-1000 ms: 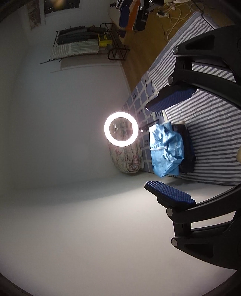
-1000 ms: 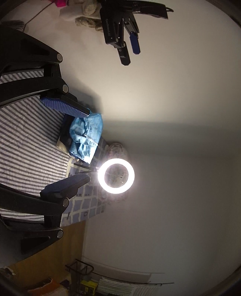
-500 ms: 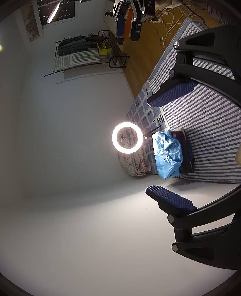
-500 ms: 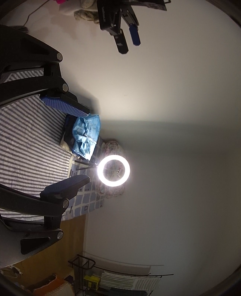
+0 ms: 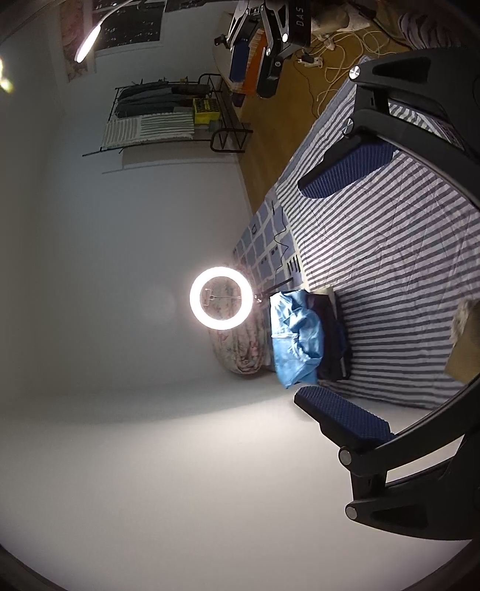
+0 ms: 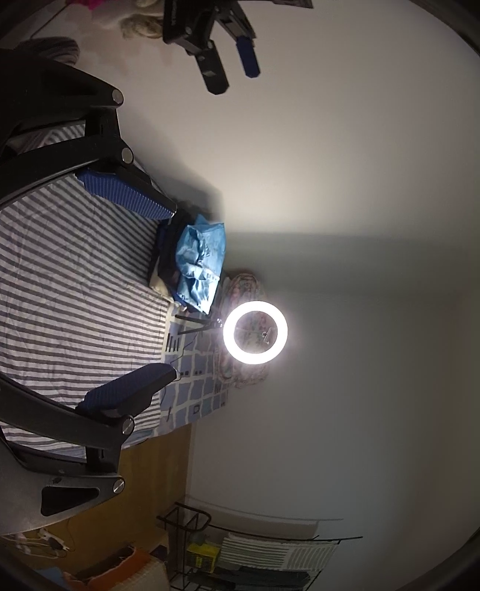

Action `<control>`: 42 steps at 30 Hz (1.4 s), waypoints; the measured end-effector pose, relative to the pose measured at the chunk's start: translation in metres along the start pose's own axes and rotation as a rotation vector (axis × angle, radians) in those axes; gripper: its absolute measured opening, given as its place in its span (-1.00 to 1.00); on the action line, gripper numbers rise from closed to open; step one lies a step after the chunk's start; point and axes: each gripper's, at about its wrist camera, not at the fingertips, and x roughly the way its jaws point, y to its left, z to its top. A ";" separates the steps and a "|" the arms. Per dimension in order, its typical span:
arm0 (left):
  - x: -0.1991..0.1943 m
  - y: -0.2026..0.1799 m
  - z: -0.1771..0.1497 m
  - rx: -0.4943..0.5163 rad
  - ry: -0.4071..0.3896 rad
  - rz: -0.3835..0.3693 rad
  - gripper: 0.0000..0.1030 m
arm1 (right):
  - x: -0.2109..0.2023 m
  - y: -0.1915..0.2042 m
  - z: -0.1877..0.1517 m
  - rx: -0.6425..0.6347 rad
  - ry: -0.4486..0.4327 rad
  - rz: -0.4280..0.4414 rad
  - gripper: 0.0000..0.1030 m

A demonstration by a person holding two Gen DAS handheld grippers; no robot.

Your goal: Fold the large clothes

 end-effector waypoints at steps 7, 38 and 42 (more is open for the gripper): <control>0.035 -0.010 -0.028 -0.019 0.049 -0.003 1.00 | 0.019 -0.010 -0.019 0.035 0.016 -0.066 0.62; 0.181 -0.024 -0.120 -0.084 0.216 0.044 1.00 | 0.112 -0.051 -0.099 0.091 0.168 -0.247 0.63; 0.185 -0.022 -0.128 -0.077 0.235 0.052 1.00 | 0.115 -0.050 -0.105 0.089 0.171 -0.255 0.63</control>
